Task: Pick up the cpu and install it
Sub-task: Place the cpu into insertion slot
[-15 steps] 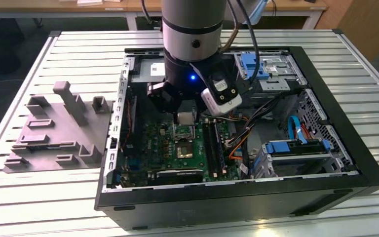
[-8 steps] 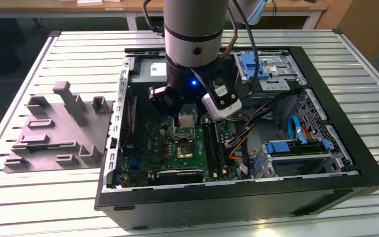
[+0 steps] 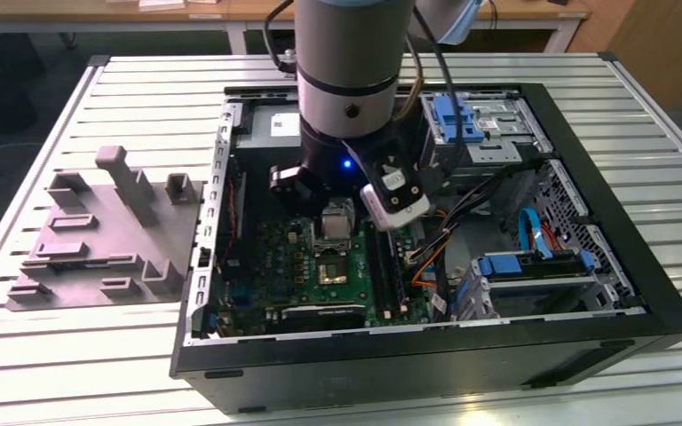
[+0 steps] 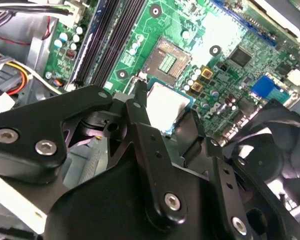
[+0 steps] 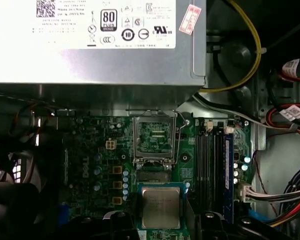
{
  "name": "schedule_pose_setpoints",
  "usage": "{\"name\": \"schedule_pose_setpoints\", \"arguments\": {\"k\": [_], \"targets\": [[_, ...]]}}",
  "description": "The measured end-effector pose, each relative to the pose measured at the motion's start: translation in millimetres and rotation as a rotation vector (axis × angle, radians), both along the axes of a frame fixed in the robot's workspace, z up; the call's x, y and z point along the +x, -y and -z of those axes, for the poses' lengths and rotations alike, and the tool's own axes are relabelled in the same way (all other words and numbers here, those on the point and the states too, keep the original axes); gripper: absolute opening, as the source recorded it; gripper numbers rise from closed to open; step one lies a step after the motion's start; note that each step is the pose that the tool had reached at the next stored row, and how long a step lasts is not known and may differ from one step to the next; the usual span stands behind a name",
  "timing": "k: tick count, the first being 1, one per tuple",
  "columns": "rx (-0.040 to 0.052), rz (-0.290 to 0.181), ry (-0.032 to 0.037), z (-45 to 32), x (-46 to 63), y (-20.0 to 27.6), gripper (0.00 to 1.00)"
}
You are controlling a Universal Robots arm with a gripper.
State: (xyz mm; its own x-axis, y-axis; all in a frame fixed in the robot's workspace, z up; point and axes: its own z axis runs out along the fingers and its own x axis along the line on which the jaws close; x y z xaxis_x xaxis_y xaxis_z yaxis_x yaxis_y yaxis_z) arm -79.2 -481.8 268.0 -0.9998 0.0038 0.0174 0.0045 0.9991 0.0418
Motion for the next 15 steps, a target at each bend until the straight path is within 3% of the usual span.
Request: {"name": "schedule_pose_setpoints", "arguments": {"k": [15], "targets": [[-0.0001,0.000,-0.0002,27.3,0.1,2.9,0.47]]}}
